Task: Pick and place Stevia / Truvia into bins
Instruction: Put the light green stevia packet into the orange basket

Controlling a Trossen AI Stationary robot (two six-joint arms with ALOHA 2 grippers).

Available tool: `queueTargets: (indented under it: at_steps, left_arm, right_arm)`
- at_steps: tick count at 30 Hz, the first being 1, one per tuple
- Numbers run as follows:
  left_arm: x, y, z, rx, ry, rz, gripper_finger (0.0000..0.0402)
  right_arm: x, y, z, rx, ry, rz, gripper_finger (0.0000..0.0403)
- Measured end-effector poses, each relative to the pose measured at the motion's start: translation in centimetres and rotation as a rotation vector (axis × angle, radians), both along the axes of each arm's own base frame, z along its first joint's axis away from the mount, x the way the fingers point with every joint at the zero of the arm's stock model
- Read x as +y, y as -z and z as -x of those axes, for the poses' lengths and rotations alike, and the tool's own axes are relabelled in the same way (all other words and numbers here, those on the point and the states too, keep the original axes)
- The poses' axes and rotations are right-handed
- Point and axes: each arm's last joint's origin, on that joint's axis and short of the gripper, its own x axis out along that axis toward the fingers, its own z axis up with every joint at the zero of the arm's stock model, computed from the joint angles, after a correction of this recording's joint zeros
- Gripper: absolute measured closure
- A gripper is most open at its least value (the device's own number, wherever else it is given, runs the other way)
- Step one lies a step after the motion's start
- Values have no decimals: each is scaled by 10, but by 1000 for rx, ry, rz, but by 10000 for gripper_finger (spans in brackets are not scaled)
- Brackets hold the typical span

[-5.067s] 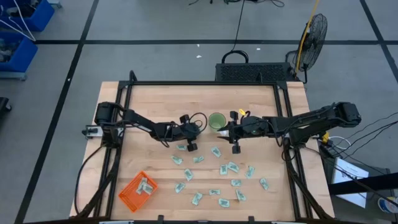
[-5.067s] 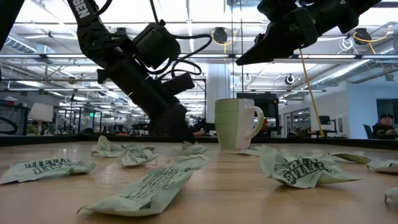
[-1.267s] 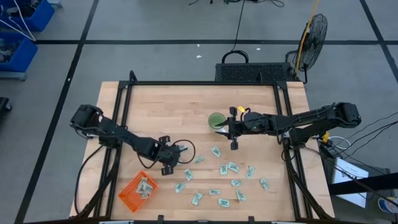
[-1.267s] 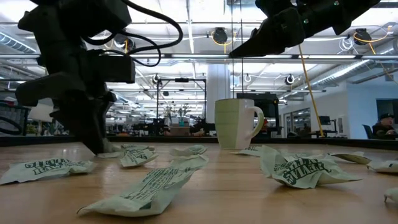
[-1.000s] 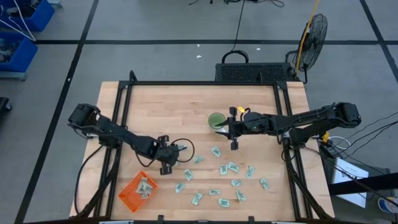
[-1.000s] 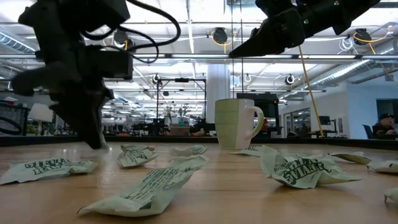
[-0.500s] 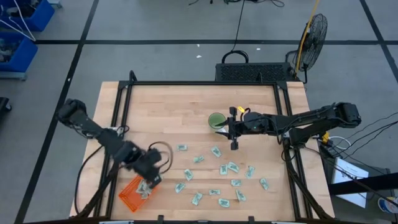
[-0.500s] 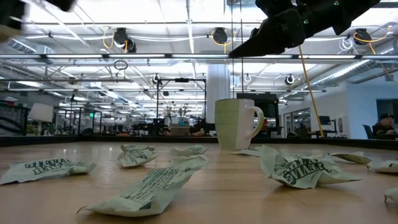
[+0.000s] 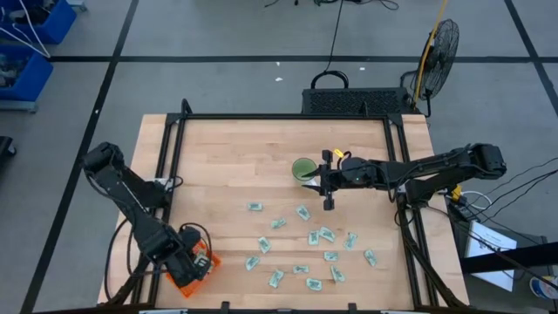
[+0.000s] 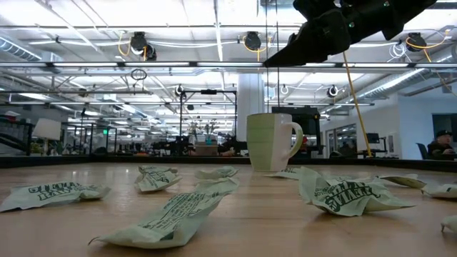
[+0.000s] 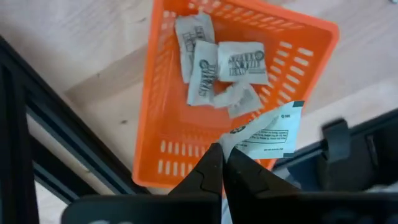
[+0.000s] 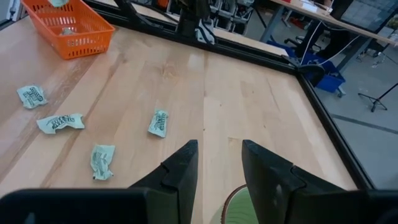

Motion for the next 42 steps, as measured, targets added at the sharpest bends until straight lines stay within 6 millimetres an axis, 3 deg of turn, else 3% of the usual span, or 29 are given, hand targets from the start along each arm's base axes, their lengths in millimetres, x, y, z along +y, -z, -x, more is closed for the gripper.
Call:
queueTargets:
  at_steps: [12, 18, 25, 32, 37, 42]
  left_arm:
    - [5, 0, 0, 15, -7, -40, 326]
    - [15, 1, -11, -149, 118, -175, 321]
    - [47, -1, -40, -299, 273, -424, 321]
    - [84, -4, -67, -343, 450, -672, 321]
    - [108, -3, -86, -372, 464, -723, 321]
    - [131, 15, -98, -424, 378, -730, 321]
  right_arm:
    - [0, 0, 0, 1, -1, 3, 284]
    - [0, 0, 0, 1, -1, 3, 284]
    - [0, 0, 0, 1, -1, 3, 284]
    - [0, 0, 0, 1, 0, -2, 284]
    - [0, 0, 0, 2, 1, -3, 284]
    - [0, 0, 0, 2, 1, -4, 284]
